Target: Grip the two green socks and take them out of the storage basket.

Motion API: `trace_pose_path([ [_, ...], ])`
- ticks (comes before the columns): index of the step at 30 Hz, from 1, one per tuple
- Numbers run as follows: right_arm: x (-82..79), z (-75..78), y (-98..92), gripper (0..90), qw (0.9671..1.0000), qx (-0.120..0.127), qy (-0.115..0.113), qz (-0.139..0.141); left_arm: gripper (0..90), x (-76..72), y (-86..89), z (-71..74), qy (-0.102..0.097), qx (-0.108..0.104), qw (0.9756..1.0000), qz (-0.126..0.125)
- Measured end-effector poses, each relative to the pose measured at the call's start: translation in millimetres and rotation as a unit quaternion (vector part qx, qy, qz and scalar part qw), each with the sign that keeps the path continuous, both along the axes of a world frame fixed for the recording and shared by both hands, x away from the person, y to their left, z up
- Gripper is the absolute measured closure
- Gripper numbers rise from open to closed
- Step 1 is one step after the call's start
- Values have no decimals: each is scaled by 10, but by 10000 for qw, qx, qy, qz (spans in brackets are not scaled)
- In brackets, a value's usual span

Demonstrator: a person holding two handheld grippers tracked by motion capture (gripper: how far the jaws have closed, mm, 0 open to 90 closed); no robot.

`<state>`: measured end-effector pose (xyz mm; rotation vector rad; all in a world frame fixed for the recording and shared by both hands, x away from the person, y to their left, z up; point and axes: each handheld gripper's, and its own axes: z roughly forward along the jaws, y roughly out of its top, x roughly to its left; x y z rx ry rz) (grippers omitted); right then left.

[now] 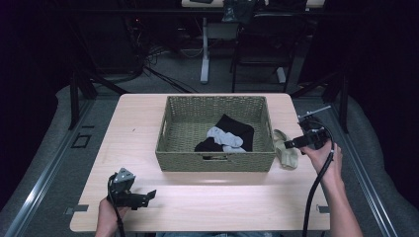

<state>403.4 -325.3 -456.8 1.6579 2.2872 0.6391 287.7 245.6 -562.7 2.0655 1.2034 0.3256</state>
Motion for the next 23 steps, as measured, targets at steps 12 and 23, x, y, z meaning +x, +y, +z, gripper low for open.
trace_pose_path([
  [12,-571,-432,37,35,9995,-81,41,308,2,6,-7,1,-7,24,10000,-30],
  [23,-684,-725,4,0,9990,-139,188,392,2,18,-29,6,9,31,10000,-34],
])
